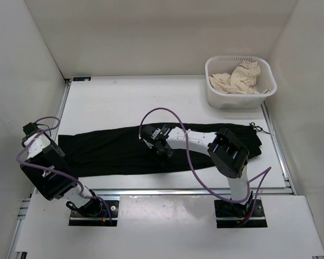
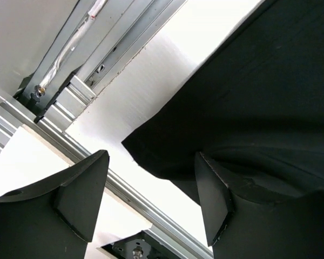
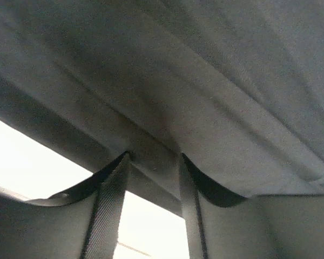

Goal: Fold and stack the trousers
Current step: Fold the trousers

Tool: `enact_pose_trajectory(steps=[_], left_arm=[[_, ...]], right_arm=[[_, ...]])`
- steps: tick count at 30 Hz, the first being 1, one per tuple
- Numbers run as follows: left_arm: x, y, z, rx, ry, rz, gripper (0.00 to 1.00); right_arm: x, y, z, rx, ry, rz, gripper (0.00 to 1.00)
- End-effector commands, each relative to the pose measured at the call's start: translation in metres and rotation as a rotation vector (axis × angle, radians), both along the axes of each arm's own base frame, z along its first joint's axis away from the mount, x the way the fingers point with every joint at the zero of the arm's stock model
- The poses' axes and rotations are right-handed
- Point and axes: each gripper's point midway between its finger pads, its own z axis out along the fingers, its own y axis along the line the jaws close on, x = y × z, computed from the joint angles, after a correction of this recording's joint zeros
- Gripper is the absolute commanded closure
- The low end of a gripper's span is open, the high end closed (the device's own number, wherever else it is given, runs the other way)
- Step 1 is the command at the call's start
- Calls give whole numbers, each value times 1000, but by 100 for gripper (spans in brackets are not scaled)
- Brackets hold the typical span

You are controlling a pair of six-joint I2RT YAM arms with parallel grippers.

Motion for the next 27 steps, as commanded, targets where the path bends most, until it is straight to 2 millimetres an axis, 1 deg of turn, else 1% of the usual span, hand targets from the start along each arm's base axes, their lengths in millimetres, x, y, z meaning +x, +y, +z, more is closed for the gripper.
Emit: enact_pose_trajectory(steps=[1, 2, 3, 5, 6, 8, 9, 10, 12, 13, 14, 16, 18, 20, 21, 22, 23, 24, 25, 26, 27], left_arm=[[-7, 0, -4, -11, 18, 17, 25], [-7, 0, -4, -11, 18, 17, 27], [-7, 0, -7, -18, 26, 17, 28], [-10, 1, -10, -26, 35, 26, 32], [-6, 2, -7, -26, 21, 23, 39], [-6, 2, -7, -26, 21, 23, 48], [-5, 1, -7, -32, 15, 21, 54], [-5, 1, -8, -32, 15, 21, 68], [-5, 1, -8, -32, 15, 21, 82], [-5, 1, -8, -32, 15, 21, 86], [-7, -3, -11, -47, 19, 19, 86], [-7, -3, -11, -47, 19, 19, 86], [-6, -2, -8, -40, 11, 18, 86], [-5, 2, -1, -21, -11, 27, 86], [-5, 2, -1, -21, -11, 27, 86], [-2, 5, 5, -6, -27, 27, 86], [0, 7, 8, -3, -30, 27, 86], [-1, 8, 9, 5, -24, 30, 86], [2, 11, 12, 14, -34, 30, 86], [-1, 11, 13, 15, -20, 33, 86], [1, 13, 16, 22, -28, 33, 86]], right_arm=[[6, -6, -7, -40, -27, -1, 58], [7, -4, -7, -33, -32, -1, 62], [6, -4, -10, -39, -26, -10, 70], [5, -6, -10, -47, -21, -10, 79], [4, -7, -13, -55, -17, -10, 87], [3, -9, -13, -63, -12, -9, 93], [4, -8, -10, -55, -17, -10, 98], [4, -7, -6, -43, -22, -20, 100], [7, -6, 2, -29, -45, -24, 100], [8, -7, 3, -34, -53, -25, 100], [9, -6, 8, -19, -59, -35, 100], [10, -10, 10, -17, -60, -44, 100], [10, -10, 19, -2, -69, -45, 100], [9, -12, 30, 11, -76, -45, 100], [8, -14, 34, 10, -78, -36, 100], [6, -17, 37, 14, -80, -36, 100], [6, -19, 48, 30, -92, -28, 100], [2, -25, 50, 20, -86, -28, 100], [-2, -27, 55, 40, -81, -25, 100], [-5, -29, 59, 43, -71, -22, 100], [-11, -34, 57, 36, -51, -18, 100]])
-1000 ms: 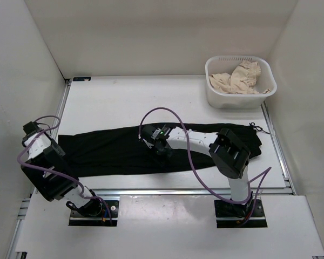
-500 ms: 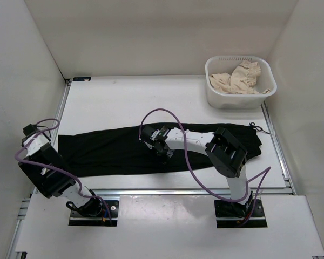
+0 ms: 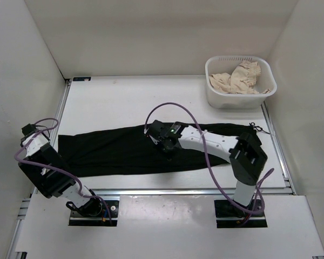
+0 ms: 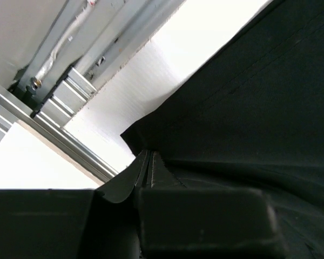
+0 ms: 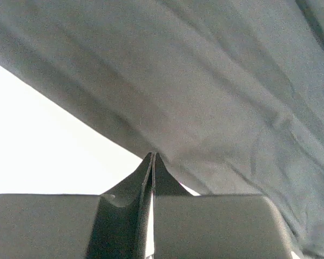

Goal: Fold and stack the trousers
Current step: Fold the trousers

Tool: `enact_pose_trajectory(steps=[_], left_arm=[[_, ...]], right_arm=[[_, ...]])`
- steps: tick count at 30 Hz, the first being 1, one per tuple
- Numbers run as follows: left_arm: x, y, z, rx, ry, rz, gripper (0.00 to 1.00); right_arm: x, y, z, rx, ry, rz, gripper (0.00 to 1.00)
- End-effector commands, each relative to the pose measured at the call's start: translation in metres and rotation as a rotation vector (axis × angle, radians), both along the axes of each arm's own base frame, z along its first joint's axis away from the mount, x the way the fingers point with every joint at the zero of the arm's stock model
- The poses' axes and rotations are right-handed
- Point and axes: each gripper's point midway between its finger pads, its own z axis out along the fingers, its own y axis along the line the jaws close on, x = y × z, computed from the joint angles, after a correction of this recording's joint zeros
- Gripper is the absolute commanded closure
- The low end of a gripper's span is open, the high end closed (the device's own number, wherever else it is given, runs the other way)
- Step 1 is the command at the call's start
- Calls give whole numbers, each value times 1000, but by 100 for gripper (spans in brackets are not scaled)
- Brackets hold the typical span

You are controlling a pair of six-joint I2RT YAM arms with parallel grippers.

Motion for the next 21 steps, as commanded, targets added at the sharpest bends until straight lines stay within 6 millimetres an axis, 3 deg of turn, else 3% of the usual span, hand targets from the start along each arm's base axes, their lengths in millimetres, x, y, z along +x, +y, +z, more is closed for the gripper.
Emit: enact_pose_trajectory(steps=[1, 5, 6, 7, 8, 9, 11, 13, 17, 21], left_arm=[[9, 14, 22, 64, -49, 13, 86], [9, 14, 22, 64, -49, 13, 86], [7, 12, 21, 57, -41, 13, 86], [5, 10, 19, 51, -34, 13, 86], [4, 10, 17, 44, -28, 13, 86], [0, 7, 14, 32, -14, 13, 76], [0, 7, 14, 32, -14, 13, 67], [-2, 5, 14, 24, -6, 12, 51], [-7, 0, 11, 6, 14, 12, 35], [-11, -6, 14, -10, 18, 10, 29]], right_arm=[[-19, -20, 15, 6, 45, 21, 100], [-33, -37, 3, -27, 85, 24, 100], [-32, -30, 3, 1, 81, 28, 100], [-32, -31, -2, -14, 91, 27, 93], [-27, -23, 0, 4, 80, 28, 76], [-24, -18, -5, 0, 82, 28, 66], [-15, -5, -2, 13, 68, 48, 48], [-12, 5, -12, 10, 86, 67, 45], [-6, 11, -25, -23, 91, 83, 45], [0, 9, -41, -63, 75, 74, 44]])
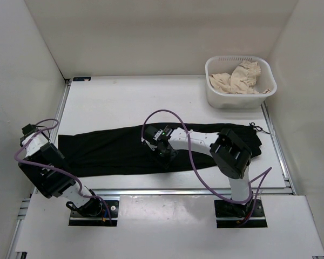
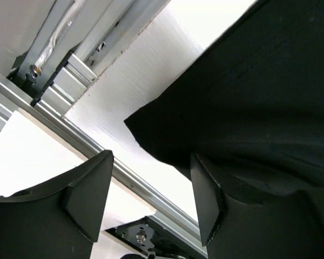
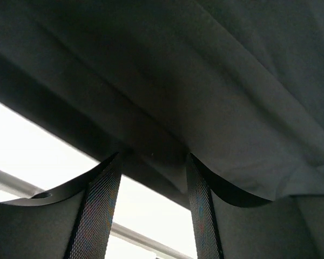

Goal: Fold and stack the trousers
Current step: Fold the trousers

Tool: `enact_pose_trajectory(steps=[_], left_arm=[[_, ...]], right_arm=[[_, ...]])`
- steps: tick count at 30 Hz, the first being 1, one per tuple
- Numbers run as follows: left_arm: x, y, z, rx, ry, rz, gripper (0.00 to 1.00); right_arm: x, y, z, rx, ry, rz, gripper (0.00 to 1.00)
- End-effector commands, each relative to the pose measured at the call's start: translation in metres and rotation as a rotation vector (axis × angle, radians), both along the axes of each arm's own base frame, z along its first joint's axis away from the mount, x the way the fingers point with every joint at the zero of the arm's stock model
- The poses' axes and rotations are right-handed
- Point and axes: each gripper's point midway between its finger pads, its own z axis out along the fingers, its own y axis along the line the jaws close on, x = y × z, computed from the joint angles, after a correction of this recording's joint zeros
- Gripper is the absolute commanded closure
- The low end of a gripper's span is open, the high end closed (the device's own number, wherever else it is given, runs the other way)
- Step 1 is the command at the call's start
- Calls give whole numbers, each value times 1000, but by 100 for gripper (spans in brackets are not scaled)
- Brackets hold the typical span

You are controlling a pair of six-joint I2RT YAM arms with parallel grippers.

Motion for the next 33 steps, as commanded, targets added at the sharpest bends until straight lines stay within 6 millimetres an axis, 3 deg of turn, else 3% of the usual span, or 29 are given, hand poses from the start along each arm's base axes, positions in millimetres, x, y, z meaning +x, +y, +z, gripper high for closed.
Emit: enact_pose_trajectory(steps=[1, 3, 7, 10, 12, 16, 18, 21, 29, 33], left_arm=[[-4, -3, 10, 4, -18, 6, 29], [-1, -1, 12, 10, -25, 6, 29], [-7, -8, -1, -40, 16, 5, 34], [-10, -11, -6, -54, 30, 5, 64], [-10, -11, -8, -60, 37, 5, 86], [-8, -8, -6, -60, 23, 13, 86], [-8, -8, -6, -60, 23, 13, 86], [-7, -5, -3, -47, 22, 14, 86], [-7, -5, -3, -47, 22, 14, 86], [-7, -5, -3, -47, 22, 14, 86]], right_arm=[[14, 9, 3, 10, -45, 14, 44], [15, 8, -8, -15, -42, 12, 44], [12, 4, -16, -35, -27, -5, 57], [13, 2, -18, -41, -38, -32, 73], [18, 5, -9, -20, -70, -36, 80], [18, 0, -2, -22, -86, -52, 81], [15, -1, 1, -20, -76, -51, 66], [15, 2, 3, -6, -70, -49, 58], [21, 32, 34, 143, -89, -48, 57], [23, 36, 29, 141, -87, -48, 57]])
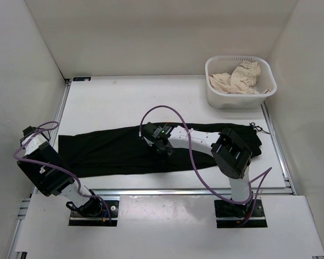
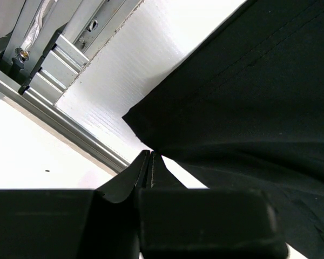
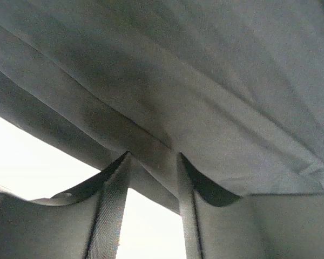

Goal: Fold and stack the trousers
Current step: Fold the trousers

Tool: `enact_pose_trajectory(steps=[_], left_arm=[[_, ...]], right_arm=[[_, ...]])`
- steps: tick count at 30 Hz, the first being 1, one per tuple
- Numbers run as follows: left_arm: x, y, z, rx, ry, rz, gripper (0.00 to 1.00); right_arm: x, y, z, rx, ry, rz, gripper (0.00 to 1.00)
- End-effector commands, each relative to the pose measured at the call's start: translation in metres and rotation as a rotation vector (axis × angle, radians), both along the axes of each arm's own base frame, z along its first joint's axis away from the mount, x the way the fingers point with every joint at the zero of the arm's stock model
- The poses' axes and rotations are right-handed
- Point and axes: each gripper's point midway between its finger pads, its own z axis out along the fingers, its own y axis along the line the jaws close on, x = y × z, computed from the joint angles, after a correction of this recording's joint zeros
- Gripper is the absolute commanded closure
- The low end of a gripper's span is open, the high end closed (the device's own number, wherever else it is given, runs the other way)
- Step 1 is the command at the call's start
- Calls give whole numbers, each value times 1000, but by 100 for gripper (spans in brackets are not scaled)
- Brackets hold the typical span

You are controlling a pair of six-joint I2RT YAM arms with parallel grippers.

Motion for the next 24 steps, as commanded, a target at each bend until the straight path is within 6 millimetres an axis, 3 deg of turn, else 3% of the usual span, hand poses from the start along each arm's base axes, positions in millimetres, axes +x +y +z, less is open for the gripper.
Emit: enact_pose_trajectory(steps=[1, 5, 13, 24], left_arm=[[5, 4, 5, 12, -26, 4, 86], [4, 5, 5, 18, -20, 5, 86], [-1, 4, 1, 6, -6, 16, 86], [1, 10, 5, 19, -19, 25, 86]], right_arm=[[7, 18, 17, 79, -26, -6, 55], [7, 16, 1, 36, -3, 4, 54], [-3, 9, -10, 16, 41, 20, 54], [-10, 7, -18, 13, 74, 16, 100]])
